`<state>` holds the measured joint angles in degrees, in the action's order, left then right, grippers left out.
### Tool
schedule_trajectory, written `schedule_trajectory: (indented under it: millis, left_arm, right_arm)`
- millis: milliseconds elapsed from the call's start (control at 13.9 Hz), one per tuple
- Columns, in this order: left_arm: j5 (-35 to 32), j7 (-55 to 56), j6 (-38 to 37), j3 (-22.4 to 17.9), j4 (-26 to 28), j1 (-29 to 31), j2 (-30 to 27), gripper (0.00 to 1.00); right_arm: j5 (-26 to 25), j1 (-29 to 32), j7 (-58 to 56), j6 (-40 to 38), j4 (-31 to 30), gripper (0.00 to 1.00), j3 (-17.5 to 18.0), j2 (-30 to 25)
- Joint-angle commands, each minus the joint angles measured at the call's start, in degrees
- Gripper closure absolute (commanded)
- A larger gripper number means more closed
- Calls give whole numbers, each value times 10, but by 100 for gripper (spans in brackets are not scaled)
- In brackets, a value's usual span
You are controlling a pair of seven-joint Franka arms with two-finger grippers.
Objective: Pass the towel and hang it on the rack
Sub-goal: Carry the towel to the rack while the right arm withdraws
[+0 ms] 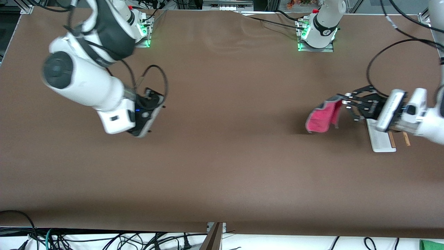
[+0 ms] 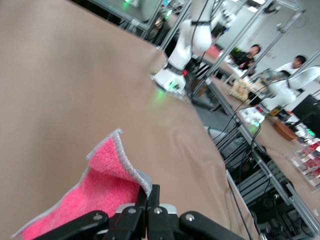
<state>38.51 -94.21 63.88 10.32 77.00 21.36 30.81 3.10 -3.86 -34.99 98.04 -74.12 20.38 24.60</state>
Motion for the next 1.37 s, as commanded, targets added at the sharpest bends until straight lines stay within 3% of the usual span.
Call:
schedule_trajectory:
  millis: [0, 216, 432, 864, 1153, 1297]
  left_arm:
    - [-72, 8, -19, 7, -47, 62, 12, 100]
    - [-94, 5, 5, -11, -87, 133, 36, 100]
    - [-93, 3, 40, -82, -94, 144, 52, 100]
    - [-106, -80, 99, -140, -96, 177, 83, 100]
    - [-114, -112, 143, -197, -96, 179, 107, 100]
    - [-113, -122, 176, -200, -94, 186, 123, 100]
  right_arm:
    - [3, 12, 25, -49, -8, 0, -48, -33]
    - [2, 38, 26, -85, -9, 0, -97, -67]
    - [-6, 56, 28, -79, -11, 0, -137, -100]
    - [-28, 97, 45, -91, -64, 0, -166, -143]
    - [-28, 97, 281, -159, -81, 0, -164, -173]
    - [-29, 97, 320, -189, -81, 0, -151, -181]
